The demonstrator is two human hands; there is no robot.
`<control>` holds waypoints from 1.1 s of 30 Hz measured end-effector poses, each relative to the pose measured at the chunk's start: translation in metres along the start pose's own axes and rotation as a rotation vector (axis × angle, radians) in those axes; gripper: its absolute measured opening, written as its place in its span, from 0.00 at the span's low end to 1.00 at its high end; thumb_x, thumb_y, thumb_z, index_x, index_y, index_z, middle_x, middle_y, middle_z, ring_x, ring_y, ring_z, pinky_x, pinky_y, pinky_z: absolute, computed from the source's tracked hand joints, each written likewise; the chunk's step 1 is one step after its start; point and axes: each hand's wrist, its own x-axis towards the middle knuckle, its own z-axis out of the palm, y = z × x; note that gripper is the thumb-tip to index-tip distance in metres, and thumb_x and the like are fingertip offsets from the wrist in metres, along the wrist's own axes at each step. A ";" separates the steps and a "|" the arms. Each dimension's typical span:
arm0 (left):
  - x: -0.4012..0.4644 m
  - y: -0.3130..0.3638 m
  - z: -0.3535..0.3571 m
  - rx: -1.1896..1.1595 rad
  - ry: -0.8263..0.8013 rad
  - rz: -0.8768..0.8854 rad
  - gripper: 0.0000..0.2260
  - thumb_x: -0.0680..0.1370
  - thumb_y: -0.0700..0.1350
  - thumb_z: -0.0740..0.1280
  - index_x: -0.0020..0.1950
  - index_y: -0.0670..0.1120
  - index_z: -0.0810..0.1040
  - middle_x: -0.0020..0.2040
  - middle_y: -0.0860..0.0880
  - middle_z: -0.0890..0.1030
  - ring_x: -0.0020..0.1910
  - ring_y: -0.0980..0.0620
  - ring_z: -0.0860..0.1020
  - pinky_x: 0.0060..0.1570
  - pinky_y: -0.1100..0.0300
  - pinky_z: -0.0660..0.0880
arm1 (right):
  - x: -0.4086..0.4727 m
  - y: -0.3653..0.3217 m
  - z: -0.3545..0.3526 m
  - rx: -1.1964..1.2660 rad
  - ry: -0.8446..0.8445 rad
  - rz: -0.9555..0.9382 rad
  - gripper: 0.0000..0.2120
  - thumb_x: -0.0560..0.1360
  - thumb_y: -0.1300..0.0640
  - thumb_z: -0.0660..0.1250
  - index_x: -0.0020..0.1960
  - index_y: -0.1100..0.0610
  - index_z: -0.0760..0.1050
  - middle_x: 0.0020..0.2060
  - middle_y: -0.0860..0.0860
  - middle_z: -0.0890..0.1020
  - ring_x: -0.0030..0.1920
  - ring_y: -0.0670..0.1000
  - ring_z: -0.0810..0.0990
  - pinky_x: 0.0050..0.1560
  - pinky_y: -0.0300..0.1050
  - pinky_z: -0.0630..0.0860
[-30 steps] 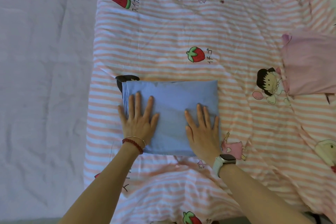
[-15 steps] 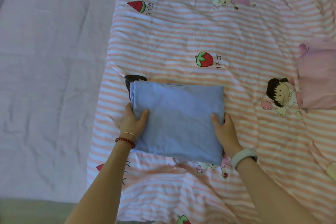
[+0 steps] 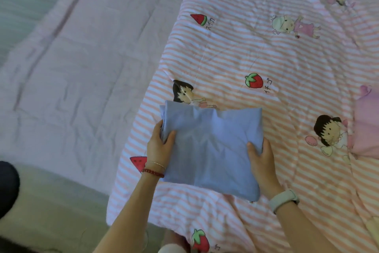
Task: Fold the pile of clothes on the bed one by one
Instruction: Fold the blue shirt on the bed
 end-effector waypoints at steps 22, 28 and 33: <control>-0.092 -0.202 -0.406 -0.333 0.545 -0.352 0.12 0.77 0.42 0.65 0.60 0.49 0.73 0.47 0.61 0.76 0.46 0.59 0.75 0.42 0.66 0.69 | -0.234 -0.113 0.356 -0.300 -0.570 -0.357 0.03 0.79 0.65 0.58 0.47 0.59 0.66 0.38 0.46 0.73 0.37 0.42 0.72 0.37 0.25 0.68; -0.073 -0.224 -0.490 -0.367 0.664 -0.346 0.09 0.77 0.41 0.65 0.56 0.51 0.72 0.45 0.61 0.76 0.46 0.55 0.75 0.41 0.65 0.69 | -0.255 -0.152 0.457 -0.282 -0.630 -0.489 0.04 0.79 0.63 0.59 0.52 0.55 0.68 0.42 0.42 0.75 0.42 0.40 0.72 0.39 0.27 0.67; -0.040 -0.238 -0.548 -0.405 0.686 -0.337 0.15 0.76 0.45 0.66 0.62 0.47 0.72 0.47 0.61 0.76 0.49 0.54 0.75 0.47 0.61 0.68 | -0.261 -0.180 0.529 -0.281 -0.658 -0.495 0.04 0.79 0.60 0.59 0.54 0.56 0.68 0.43 0.44 0.75 0.41 0.43 0.72 0.44 0.36 0.66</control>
